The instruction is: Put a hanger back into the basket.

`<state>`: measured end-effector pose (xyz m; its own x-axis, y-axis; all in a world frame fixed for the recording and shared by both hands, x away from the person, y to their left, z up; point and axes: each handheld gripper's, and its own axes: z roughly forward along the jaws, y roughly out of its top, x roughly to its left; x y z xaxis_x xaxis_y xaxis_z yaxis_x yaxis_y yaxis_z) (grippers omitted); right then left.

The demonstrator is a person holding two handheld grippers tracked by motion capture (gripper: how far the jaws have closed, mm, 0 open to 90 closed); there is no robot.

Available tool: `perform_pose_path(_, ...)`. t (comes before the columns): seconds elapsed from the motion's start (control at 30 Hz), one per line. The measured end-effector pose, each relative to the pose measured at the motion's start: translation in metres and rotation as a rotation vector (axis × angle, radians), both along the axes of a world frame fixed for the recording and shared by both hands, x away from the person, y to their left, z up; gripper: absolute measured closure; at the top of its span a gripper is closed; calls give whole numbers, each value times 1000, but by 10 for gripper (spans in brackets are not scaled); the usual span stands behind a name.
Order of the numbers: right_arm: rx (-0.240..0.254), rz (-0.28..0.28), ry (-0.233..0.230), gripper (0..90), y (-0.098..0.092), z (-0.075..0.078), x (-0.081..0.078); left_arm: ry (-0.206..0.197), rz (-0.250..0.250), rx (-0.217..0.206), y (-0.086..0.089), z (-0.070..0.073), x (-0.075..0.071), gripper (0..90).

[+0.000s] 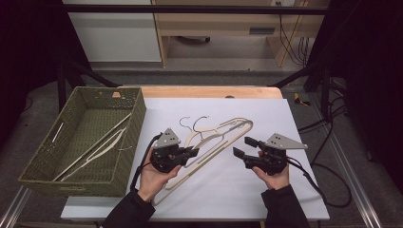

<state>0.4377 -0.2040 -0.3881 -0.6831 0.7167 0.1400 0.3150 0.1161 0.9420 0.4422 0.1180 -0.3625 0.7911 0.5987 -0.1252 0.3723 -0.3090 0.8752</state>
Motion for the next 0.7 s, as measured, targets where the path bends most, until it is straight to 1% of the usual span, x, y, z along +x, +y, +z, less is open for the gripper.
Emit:
perform_pose_path(0.07, -9, -17, -15, 278, -5, -1, -3, -26, 3, 5, 5, 11, -3, 856)
perform_pose_path(0.1, -16, -34, -9, 226, -8, -1, -5, -35, 4, 7, 7, 14, -3, 856)
perform_pose_path(0.13, -22, -36, -10, 195, -9, -1, -7, -45, 6, 9, 9, 19, -4, 857)
perform_pose_path(0.23, -19, -48, -8, 135, -17, -3, -10, -76, 9, 6, 18, 34, -6, 857)
perform_pose_path(0.27, -26, -49, -3, 117, -19, -3, -11, -82, 9, 1, 21, 39, -7, 857)
perform_pose_path(0.3, -29, -63, 4, 106, -20, -4, -11, -88, 10, -2, 23, 42, -7, 857)
perform_pose_path(0.4, -48, -75, 10, 82, -23, -5, -12, -108, 10, 3, 32, 53, -6, 857)
perform_pose_path(0.43, -53, -76, 10, 80, -24, -6, -13, -118, 11, 13, 36, 57, -6, 857)
perform_pose_path(0.53, -44, -90, 18, 74, -27, -7, -14, -140, 17, 19, 44, 67, -5, 857)
perform_pose_path(0.57, -51, -87, 16, 72, -30, -7, -14, -146, 15, 21, 46, 70, -5, 857)
perform_pose_path(0.6, -48, -93, 16, 69, -30, -7, -14, -161, 11, 21, 52, 75, -4, 857)
perform_pose_path(0.7, -40, -101, 17, 66, -34, -6, -16, -170, 9, 27, 61, 86, -2, 857)
